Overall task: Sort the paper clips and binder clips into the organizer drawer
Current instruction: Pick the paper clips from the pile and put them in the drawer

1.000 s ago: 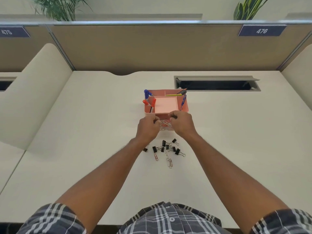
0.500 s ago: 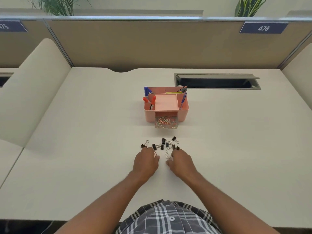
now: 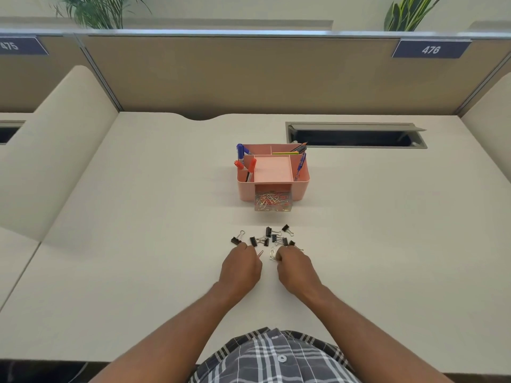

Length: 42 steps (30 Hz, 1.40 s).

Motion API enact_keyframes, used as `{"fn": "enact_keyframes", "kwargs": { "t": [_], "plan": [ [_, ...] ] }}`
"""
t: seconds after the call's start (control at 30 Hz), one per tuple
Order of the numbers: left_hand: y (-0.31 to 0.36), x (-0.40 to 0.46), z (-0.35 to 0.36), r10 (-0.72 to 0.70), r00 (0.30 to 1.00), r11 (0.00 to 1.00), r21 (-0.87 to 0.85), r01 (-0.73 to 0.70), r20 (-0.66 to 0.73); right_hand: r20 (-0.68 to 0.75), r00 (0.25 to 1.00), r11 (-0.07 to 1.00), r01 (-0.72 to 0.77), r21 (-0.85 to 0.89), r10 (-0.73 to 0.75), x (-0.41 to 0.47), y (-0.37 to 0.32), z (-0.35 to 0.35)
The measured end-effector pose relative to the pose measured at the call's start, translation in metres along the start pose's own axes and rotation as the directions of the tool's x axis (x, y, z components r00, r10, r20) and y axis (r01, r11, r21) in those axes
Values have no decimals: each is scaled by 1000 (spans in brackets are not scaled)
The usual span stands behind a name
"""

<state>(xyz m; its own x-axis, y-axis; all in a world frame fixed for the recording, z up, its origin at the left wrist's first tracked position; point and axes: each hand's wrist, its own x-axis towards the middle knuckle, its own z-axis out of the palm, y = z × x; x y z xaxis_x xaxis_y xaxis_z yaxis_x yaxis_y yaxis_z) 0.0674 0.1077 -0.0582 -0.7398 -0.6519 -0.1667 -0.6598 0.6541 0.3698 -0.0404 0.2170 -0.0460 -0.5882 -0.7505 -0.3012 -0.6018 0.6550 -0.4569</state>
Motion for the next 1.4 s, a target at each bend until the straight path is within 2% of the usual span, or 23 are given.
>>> {"fn": "enact_keyframes", "kwargs": {
  "t": [0.1, 0.2, 0.3, 0.37, 0.5, 0.67, 0.83, 0.9, 1.03, 1.1, 1.27, 1.4],
  "plan": [
    [0, -1, -3, -19, 1000, 998, -54, 18, -6, -25, 1000, 998, 0, 64, 2, 2, 3, -5],
    [1, 5, -13, -67, 997, 983, -175, 61, -30, -110, 993, 978, -30, 205, 53, 7, 2, -20],
    [5, 20, -30, -95, 991, 965, -252, 69, -90, -178, 977, 930, -46, 364, 118, 21, -4, -44],
    [10, 34, -46, -100, 986, 959, -278, 59, -135, -224, 966, 913, -26, 407, 128, 33, -10, -61],
    [22, 67, -72, -91, 983, 951, -308, 38, -159, -304, 949, 947, 17, 321, 86, 58, -22, -86],
    [34, 91, -84, -42, 988, 964, -266, 0, -151, -287, 957, 964, 30, 263, 48, 81, -35, -99],
    [33, 77, -72, -15, 983, 938, -344, -50, -185, -296, 954, 958, 38, 285, 51, 68, -29, -96],
    [30, 61, -56, 15, 985, 947, -312, -69, -171, -219, 973, 969, -10, 247, 66, 53, -21, -88],
    [27, 31, -16, 34, 999, 987, -155, -34, -4, 81, 990, 991, -111, -77, 118, 25, -2, -58],
    [27, 23, -3, 31, 997, 995, -96, -24, 72, 153, 977, 979, -123, -160, 147, 11, 3, -38],
    [28, 16, 5, 36, 997, 997, -65, -31, 73, 40, 996, 991, -73, -115, 78, -12, 7, -4],
    [27, 14, 4, 14, 994, 999, -45, -9, 106, 10, 998, 993, -54, -102, 55, -12, 6, 2]
  ]
}}
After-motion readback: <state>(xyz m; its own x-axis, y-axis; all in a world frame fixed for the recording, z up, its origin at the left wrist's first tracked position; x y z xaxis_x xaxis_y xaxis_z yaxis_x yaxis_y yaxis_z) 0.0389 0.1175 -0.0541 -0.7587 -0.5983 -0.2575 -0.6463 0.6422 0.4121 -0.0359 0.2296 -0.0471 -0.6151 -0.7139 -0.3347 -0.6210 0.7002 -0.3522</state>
